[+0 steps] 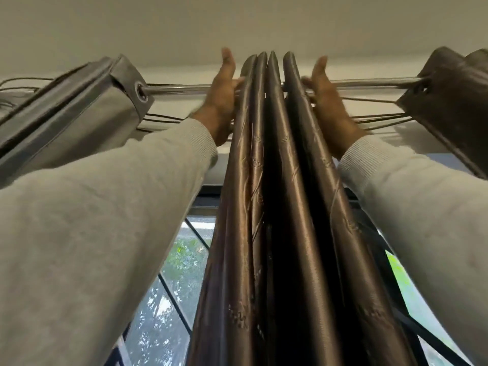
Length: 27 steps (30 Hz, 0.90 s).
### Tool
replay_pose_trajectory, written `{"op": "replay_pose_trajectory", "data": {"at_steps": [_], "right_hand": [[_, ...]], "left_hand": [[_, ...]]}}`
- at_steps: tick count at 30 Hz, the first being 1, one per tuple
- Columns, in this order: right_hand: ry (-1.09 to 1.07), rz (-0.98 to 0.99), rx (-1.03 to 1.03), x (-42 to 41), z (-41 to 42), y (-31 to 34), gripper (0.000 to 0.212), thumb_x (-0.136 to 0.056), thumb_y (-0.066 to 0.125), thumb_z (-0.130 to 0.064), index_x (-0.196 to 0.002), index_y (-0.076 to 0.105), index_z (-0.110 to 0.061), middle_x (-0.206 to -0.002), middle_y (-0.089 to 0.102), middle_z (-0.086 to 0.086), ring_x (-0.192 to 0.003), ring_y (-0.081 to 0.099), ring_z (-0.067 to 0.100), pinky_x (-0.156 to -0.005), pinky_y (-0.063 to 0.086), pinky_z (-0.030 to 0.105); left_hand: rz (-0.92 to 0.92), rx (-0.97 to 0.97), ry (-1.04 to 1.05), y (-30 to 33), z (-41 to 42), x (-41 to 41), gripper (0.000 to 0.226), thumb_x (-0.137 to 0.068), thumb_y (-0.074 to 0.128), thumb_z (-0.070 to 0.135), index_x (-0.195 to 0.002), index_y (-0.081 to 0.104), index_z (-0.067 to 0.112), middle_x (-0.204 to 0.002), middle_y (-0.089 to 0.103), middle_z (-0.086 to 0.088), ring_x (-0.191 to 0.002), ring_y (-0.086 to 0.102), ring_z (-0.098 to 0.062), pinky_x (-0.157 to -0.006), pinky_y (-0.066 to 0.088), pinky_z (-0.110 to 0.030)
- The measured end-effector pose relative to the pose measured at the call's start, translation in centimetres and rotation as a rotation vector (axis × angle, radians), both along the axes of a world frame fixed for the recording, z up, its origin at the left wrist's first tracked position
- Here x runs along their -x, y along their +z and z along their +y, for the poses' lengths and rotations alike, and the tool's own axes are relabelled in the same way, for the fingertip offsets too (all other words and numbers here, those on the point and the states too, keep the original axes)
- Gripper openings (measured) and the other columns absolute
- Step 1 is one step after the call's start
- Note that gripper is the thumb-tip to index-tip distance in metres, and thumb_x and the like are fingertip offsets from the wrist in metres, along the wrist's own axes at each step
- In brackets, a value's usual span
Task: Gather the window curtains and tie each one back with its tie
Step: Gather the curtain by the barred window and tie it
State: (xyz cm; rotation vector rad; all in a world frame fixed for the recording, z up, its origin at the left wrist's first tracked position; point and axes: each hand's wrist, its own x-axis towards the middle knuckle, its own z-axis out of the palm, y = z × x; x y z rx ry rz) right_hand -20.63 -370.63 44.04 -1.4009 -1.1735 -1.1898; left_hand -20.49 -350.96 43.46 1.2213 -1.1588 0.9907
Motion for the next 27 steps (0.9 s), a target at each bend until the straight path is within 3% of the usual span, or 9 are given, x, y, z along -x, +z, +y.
{"op": "replay_pose_trajectory", "data": {"at_steps": [2,5,7,10,13,17,20,25,27], "right_hand": [[-0.003,0.052,0.126,0.1,1.5,0.2,0.103,-0.093,0.013,-0.089,-0.134,0.072,-0.015,-0.124,0.076,0.01,-0.117,0.072,0.03,-0.11,0.051,0.051],[-0.084,-0.045,-0.192,0.5,0.7,1.4,0.095,-0.099,0.014,-0.083,-0.115,0.077,-0.013,-0.099,0.081,0.01,-0.091,0.073,0.021,-0.101,0.055,0.046],[-0.054,-0.102,-0.413,0.7,-0.5,2.5,0.084,-0.101,0.02,-0.08,-0.115,0.073,-0.016,-0.083,0.071,0.002,-0.082,0.063,0.017,-0.089,0.054,0.037],[0.024,-0.047,-0.32,0.4,0.3,3.8,0.079,-0.099,0.022,-0.083,-0.126,0.065,-0.022,-0.097,0.069,0.0,-0.093,0.068,0.019,-0.087,0.057,0.04],[0.016,0.001,-0.057,0.2,2.8,3.7,0.085,-0.098,0.021,-0.084,-0.124,0.07,-0.019,-0.11,0.079,0.009,-0.101,0.078,0.028,-0.086,0.065,0.042],[0.028,0.015,-0.192,-0.3,1.3,4.3,0.093,-0.095,0.019,-0.088,-0.106,0.076,-0.015,-0.085,0.076,0.001,-0.076,0.072,0.016,-0.069,0.061,0.033],[0.043,-0.027,-0.351,-1.0,0.0,4.9,0.082,-0.096,0.028,-0.086,-0.113,0.072,-0.019,-0.1,0.072,0.004,-0.089,0.068,0.02,-0.095,0.06,0.046],[0.084,0.031,-0.065,-2.2,3.2,4.2,0.08,-0.1,0.031,-0.08,-0.108,0.077,-0.015,-0.111,0.078,0.016,-0.11,0.073,0.036,-0.102,0.057,0.051],[0.101,0.03,-0.126,-1.8,3.1,3.6,0.08,-0.1,0.031,-0.08,-0.104,0.077,-0.015,-0.097,0.08,0.01,-0.101,0.076,0.03,-0.1,0.058,0.049]], "left_hand": [[0.037,-0.05,-0.001,0.4,-0.2,-0.3,0.111,-0.089,0.02,0.097,-0.128,0.078,0.011,-0.124,0.076,-0.021,-0.115,0.073,-0.04,-0.108,0.055,-0.056],[0.026,0.115,0.072,1.9,1.2,-0.7,0.104,-0.095,0.016,0.091,-0.135,0.071,0.013,-0.117,0.077,-0.015,-0.104,0.074,-0.032,-0.088,0.061,-0.042],[-0.006,0.298,0.071,3.2,2.5,-1.0,0.095,-0.099,0.02,0.088,-0.142,0.065,0.016,-0.123,0.072,-0.007,-0.091,0.065,-0.02,-0.076,0.054,-0.034],[-0.032,0.261,0.054,4.2,2.6,-1.3,0.088,-0.102,0.021,0.084,-0.148,0.059,0.019,-0.142,0.065,-0.007,-0.095,0.063,-0.016,-0.085,0.057,-0.038],[-0.024,0.01,0.017,4.1,1.6,-1.1,0.092,-0.098,0.019,0.088,-0.137,0.068,0.019,-0.123,0.074,-0.008,-0.103,0.074,-0.025,-0.084,0.061,-0.043],[0.006,0.107,-0.041,4.5,3.0,-1.4,0.096,-0.098,0.02,0.088,-0.121,0.071,0.01,-0.114,0.078,-0.012,-0.096,0.076,-0.028,-0.078,0.064,-0.043],[0.01,0.275,-0.044,4.7,3.8,-2.2,0.086,-0.101,0.023,0.085,-0.106,0.068,0.012,-0.107,0.071,-0.009,-0.095,0.067,-0.026,-0.085,0.057,-0.042],[0.034,-0.025,-0.134,3.5,1.0,-2.7,0.1,-0.098,0.026,0.089,-0.115,0.076,0.004,-0.097,0.076,-0.013,-0.089,0.073,-0.028,-0.086,0.064,-0.043],[0.027,0.037,-0.144,3.5,0.6,-2.7,0.102,-0.098,0.026,0.088,-0.117,0.076,0.002,-0.098,0.079,-0.014,-0.088,0.076,-0.028,-0.084,0.066,-0.044]]}}
